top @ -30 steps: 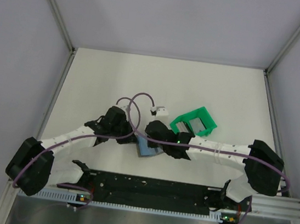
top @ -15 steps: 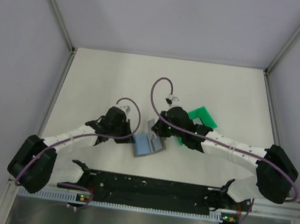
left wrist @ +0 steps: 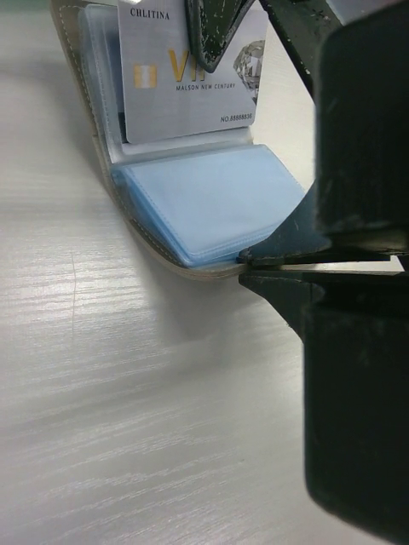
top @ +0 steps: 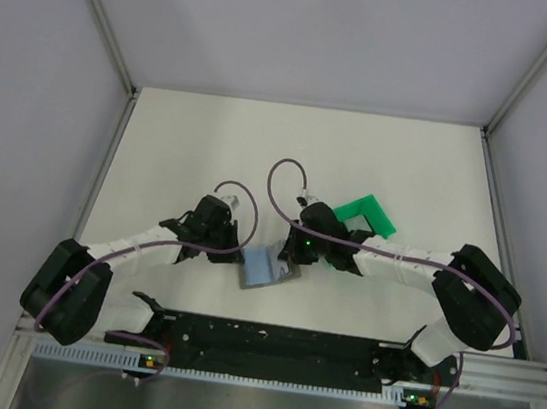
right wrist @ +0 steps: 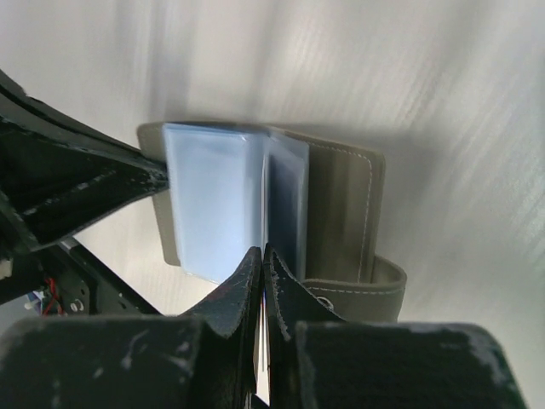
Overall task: Put the credit cards into the card holder
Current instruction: Insert the credit card into the card holder.
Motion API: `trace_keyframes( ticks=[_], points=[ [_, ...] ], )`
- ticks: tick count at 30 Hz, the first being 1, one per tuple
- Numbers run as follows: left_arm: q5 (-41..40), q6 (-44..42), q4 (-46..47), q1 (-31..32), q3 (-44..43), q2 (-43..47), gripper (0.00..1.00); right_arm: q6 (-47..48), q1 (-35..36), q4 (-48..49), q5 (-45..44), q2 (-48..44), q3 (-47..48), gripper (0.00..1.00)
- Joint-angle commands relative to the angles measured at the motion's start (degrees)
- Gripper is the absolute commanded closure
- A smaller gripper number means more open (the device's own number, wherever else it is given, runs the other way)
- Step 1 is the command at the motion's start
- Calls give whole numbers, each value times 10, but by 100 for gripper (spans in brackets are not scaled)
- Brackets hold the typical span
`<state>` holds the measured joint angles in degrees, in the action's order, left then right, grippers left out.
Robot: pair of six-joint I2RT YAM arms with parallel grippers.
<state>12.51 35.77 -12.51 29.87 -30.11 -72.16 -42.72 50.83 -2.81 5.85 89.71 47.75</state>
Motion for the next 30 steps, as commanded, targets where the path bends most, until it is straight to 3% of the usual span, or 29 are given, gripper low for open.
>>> trace_keyframes(
  ticks=[1, 16, 30],
  points=[
    [-21, -25, -8, -6, -20, -8, 100, -12, -2, 14, -16, -2, -19, 100],
    [-28, -36, -10, -9, -33, -39, 100, -85, -3, 177, -10, -20, -106, 100],
    [-25, -41, -9, -9, -34, -40, 100, -106, -6, 213, -53, -60, -147, 100]
  ],
)
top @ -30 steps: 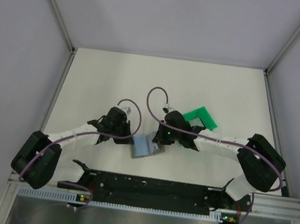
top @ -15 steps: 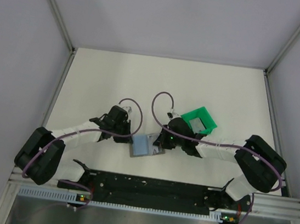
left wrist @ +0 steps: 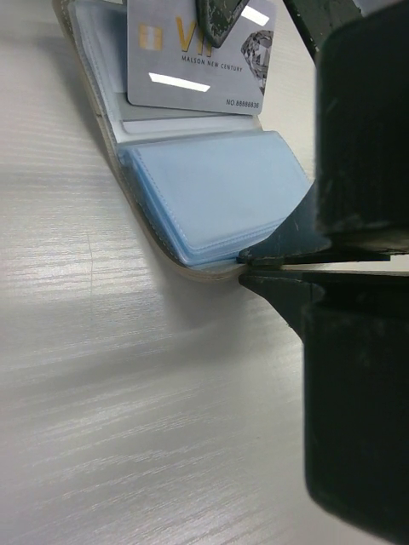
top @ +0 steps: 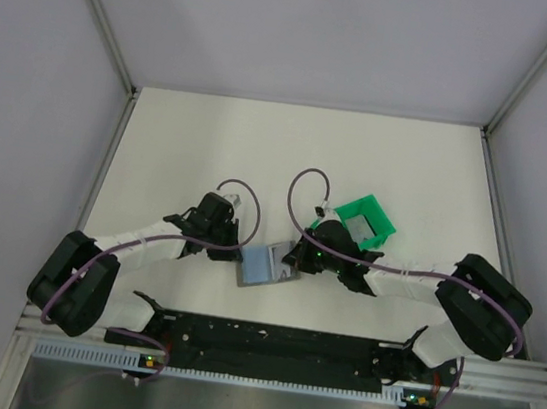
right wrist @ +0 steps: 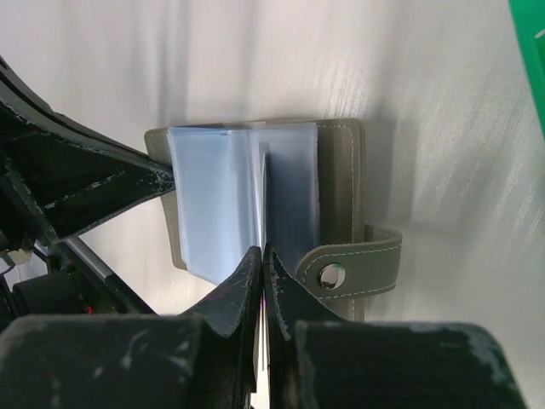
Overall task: Put the credit cards into the card holder
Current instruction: Insert the credit card into the card holder.
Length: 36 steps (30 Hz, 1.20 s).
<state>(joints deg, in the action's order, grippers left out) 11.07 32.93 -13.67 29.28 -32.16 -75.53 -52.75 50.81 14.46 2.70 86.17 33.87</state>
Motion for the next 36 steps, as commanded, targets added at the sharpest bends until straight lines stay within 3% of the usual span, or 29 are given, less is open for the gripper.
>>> trace_keyframes(
  ticks=[1, 10, 36],
  points=[
    [-9, -13, 2, -3, -13, -6, 100, -6, -4, 46, -17, -22, -7, 100],
    [-2, -8, 11, -4, -11, -7, 100, -6, -6, 102, 37, 26, 4, 100],
    [-5, -16, 1, -3, -14, -5, 100, -9, -19, 161, 82, 64, -4, 100]
  ],
)
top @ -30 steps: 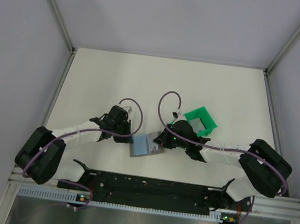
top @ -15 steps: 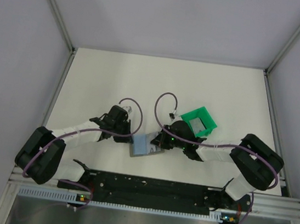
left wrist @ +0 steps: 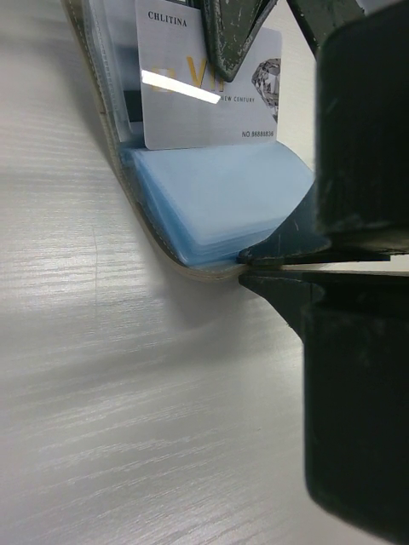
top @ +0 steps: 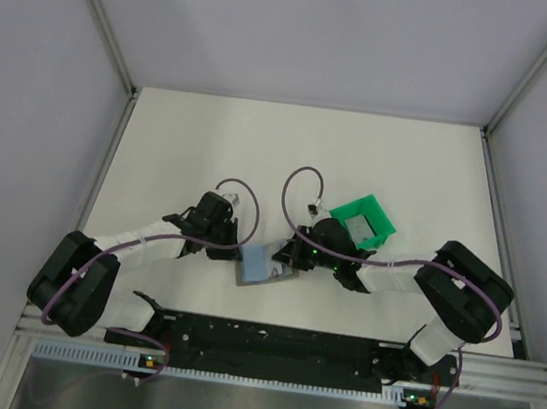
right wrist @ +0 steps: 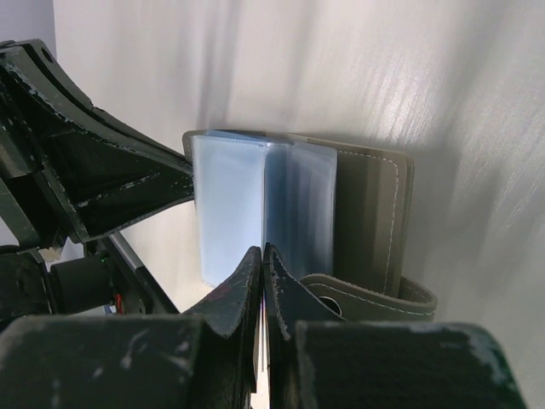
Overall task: Put the credit cards into the card holder
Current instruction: Insert the credit card into the card holder.
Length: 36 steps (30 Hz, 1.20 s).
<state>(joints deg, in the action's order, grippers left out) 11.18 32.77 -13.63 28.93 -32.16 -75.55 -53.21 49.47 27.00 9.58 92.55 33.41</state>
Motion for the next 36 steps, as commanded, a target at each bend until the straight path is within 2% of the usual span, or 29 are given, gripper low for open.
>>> trace_keyframes(
  ticks=[1, 16, 26, 36],
  points=[
    [-9, -17, -3, 1, -16, -4, 100, -4, -7, 32, 13, -2, 1, 100],
    [-8, -21, -5, 0, -19, -6, 100, -8, -11, 55, 19, 29, -3, 100],
    [-13, -24, -7, 0, -18, -7, 100, -15, -11, 35, -4, 33, -6, 100],
    [-13, -23, -6, 0, -21, -9, 100, -29, -11, 60, 32, 34, -39, 100]
  ],
)
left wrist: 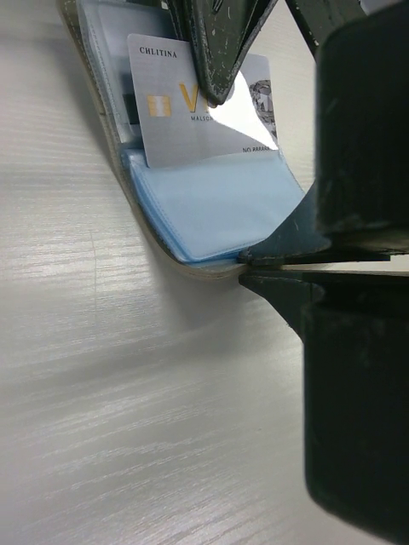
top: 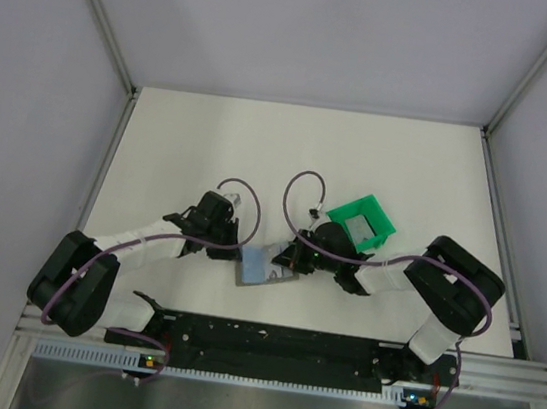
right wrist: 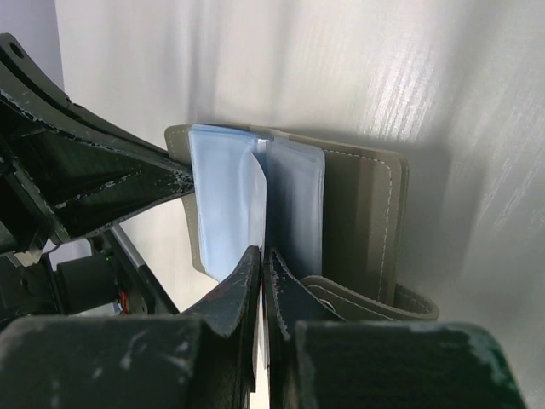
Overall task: Put the credit cards into the card holder
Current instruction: Insert the credit card into the card holder.
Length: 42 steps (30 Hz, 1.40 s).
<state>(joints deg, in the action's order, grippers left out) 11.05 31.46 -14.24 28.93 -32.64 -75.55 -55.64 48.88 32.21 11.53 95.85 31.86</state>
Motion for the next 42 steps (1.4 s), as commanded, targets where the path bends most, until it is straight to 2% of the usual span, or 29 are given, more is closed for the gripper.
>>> trace_keyframes(
  ticks=[1, 10, 17, 23, 26, 30, 36, 42],
  points=[
    [-10, -9, 1, 0, -16, -9, 100, -5, -5, 10, 15, -1, -28, 100],
    [-2, -5, 10, 0, -15, -14, 100, -8, -3, 16, 20, 13, -20, 100],
    [5, -4, 11, 0, -11, -13, 100, 6, -5, 3, -11, 7, -1, 100],
    [7, -4, 14, 0, -8, -12, 100, 25, -8, 14, 32, 29, 20, 100],
    [6, -4, 12, 0, -9, -12, 100, 42, -11, -19, 17, 24, 27, 100],
    [6, -3, 12, 0, -7, -9, 100, 71, -18, -35, 41, 28, 36, 100],
    [6, -2, 12, 0, -8, -9, 100, 63, -17, -34, 67, 36, 42, 100],
    [3, -1, 12, 0, -8, -8, 100, 23, -18, -83, -23, -3, 13, 100]
  ],
)
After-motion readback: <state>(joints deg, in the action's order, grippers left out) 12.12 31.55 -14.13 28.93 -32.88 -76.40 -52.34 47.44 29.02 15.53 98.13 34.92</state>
